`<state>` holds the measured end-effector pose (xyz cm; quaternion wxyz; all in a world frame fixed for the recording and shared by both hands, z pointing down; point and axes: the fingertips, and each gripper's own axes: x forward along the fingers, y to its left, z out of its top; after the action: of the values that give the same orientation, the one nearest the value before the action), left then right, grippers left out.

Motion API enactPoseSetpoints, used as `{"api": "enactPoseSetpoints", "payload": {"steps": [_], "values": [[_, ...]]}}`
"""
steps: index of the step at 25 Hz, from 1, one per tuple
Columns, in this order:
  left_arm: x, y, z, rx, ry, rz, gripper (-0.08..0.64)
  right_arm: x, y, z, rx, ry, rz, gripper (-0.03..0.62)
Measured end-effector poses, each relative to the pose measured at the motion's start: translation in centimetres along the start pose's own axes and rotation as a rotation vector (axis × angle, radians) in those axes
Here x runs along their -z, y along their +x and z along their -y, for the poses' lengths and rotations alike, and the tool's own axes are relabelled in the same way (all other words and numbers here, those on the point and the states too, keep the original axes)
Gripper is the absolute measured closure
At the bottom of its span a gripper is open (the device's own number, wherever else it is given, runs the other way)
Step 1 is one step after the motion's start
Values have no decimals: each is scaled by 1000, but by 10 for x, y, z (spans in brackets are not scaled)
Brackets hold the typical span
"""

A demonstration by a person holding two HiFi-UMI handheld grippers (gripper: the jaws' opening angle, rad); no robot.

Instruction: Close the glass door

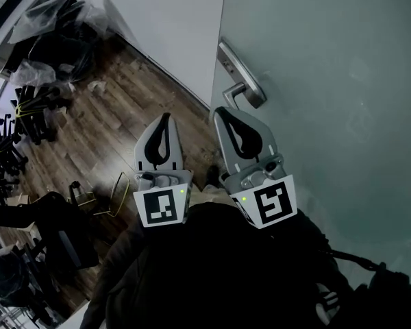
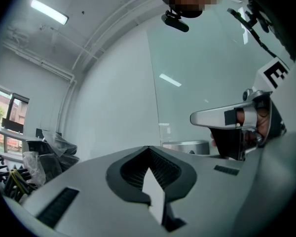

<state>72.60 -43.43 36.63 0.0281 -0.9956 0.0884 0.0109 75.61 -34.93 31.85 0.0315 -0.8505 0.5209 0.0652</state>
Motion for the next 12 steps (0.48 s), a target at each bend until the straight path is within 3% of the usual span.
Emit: {"api": "enactPoseSetpoints", "payload": {"steps": [4,12], "values": [[6,41,-3,53,-13,-4,563,5,20,30,69,-88,-41,552],[15,93,35,193,-24,-12,563,26,5,51,95,-148,-134,552]]}}
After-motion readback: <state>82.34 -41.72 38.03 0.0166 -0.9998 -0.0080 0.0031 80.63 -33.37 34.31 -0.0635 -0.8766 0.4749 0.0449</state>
